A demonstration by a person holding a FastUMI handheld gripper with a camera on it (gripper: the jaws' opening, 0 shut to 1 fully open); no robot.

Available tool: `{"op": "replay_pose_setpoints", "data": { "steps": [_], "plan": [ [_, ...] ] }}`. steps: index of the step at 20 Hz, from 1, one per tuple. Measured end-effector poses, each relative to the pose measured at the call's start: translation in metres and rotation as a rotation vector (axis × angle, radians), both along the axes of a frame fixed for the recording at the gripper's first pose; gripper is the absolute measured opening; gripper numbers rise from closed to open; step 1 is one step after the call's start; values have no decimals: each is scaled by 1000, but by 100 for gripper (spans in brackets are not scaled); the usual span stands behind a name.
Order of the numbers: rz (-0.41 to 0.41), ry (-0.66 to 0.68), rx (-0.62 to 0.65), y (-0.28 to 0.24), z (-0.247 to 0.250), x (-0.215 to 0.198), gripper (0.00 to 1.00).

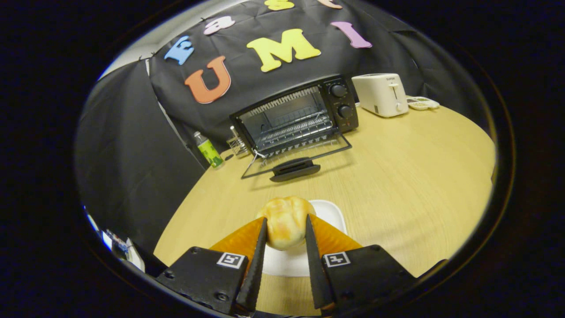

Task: Open the toaster oven, put the food inside, and close the toaster oven door.

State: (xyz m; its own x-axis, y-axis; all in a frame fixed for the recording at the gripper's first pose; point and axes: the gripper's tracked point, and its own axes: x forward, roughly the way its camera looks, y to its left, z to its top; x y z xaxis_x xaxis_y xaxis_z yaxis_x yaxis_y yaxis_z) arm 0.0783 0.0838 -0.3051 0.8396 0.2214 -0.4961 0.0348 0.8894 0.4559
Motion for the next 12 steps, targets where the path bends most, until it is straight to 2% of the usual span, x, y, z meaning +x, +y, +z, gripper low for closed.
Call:
{"op": "replay_pose_setpoints", "data": {
  "steps": [6, 8, 12],
  "plan": [
    [-66, -71, 264, 4, 52, 67, 51],
    [-91, -109, 300, -1, 67, 100, 51],
    [-173, -113, 328, -17, 64, 173, 51]
  ]
}}
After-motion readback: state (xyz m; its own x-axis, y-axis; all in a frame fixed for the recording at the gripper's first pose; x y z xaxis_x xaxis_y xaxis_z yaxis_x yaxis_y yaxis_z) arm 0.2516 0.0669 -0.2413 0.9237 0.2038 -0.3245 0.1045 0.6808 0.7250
